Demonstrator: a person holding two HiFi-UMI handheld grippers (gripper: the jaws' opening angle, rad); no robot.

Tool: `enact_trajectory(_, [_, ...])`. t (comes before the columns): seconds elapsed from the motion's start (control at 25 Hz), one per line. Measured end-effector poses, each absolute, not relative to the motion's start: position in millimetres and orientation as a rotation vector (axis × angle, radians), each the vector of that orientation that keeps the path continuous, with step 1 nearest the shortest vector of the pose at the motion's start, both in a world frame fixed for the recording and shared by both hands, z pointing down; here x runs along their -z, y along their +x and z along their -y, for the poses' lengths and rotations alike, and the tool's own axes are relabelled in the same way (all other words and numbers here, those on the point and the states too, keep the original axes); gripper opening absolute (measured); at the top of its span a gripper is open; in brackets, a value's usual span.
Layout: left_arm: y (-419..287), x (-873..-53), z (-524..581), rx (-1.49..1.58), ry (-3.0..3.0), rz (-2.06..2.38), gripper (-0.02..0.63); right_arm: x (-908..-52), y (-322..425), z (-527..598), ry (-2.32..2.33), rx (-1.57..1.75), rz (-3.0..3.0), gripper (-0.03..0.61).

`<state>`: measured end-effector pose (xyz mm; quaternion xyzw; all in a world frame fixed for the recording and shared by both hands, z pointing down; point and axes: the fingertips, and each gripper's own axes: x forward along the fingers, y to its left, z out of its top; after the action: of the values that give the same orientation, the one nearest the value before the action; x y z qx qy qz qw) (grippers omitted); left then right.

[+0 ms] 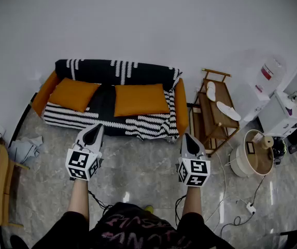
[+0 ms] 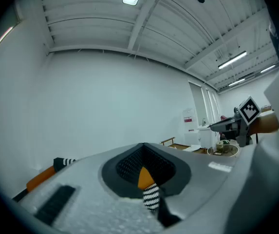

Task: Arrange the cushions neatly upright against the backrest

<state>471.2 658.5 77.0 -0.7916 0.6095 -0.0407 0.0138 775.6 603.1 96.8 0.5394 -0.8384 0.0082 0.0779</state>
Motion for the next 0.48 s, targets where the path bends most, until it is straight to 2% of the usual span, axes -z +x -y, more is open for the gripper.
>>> enact_trajectory(0.48, [465,-80,-671,0.114,-2.472,-1.906,0.0,-94,771,-614,1.624,0.006,2.494,0.011])
